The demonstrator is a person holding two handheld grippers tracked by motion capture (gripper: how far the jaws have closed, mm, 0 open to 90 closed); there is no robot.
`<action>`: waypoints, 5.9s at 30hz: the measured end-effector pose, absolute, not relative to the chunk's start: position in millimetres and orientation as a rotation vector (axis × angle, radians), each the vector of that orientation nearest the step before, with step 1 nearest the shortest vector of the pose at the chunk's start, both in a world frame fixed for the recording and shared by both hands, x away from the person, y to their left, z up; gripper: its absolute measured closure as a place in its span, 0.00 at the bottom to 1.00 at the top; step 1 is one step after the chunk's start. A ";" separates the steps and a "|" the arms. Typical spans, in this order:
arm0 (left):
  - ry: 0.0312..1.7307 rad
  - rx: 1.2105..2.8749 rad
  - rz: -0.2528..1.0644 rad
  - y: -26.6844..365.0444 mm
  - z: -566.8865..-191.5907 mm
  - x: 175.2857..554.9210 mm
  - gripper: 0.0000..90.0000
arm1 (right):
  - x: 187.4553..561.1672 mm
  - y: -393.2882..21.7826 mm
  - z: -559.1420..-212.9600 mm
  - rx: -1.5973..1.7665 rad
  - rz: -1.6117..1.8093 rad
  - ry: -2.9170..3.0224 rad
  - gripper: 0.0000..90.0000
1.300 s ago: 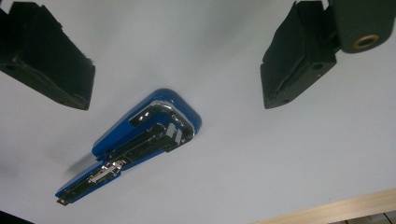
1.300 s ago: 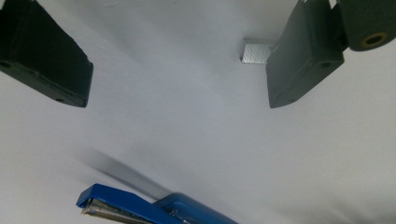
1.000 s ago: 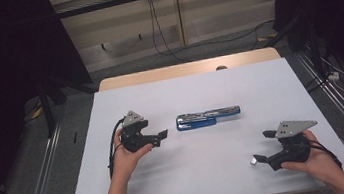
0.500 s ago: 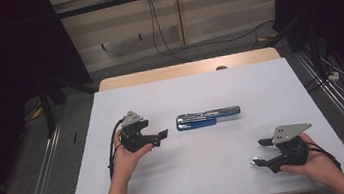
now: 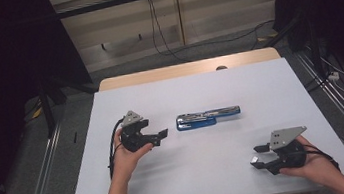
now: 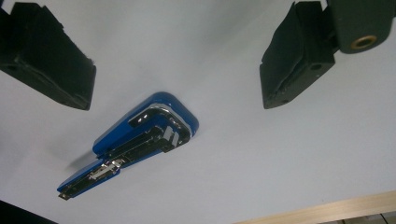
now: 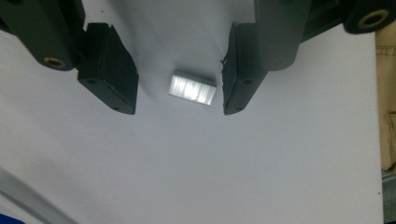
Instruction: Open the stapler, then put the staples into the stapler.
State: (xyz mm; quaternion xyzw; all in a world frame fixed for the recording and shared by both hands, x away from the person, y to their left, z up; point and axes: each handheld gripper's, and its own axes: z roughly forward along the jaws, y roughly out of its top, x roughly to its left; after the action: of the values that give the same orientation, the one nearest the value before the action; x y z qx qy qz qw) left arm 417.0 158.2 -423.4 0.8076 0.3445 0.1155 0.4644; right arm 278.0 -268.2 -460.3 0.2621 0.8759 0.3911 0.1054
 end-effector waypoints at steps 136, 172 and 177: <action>0.904 1.941 0.321 180.5 -415.7 417.7 0.10 | 372.6 -228.0 -397.9 0.698 1.281 2.597 0.88; 0.900 1.942 0.306 181.1 -416.3 417.9 0.10 | 412.5 -201.8 -384.1 0.605 1.264 2.636 0.88; 0.895 1.947 0.301 180.4 -416.5 417.9 0.10 | 417.2 -198.7 -384.6 0.599 1.271 2.637 0.88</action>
State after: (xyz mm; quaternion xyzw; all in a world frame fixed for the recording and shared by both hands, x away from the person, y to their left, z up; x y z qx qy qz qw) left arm 417.9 180.4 -416.5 0.7944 0.3651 0.1228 0.4697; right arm 417.2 -198.7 -384.6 0.1997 0.8800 0.4241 0.0767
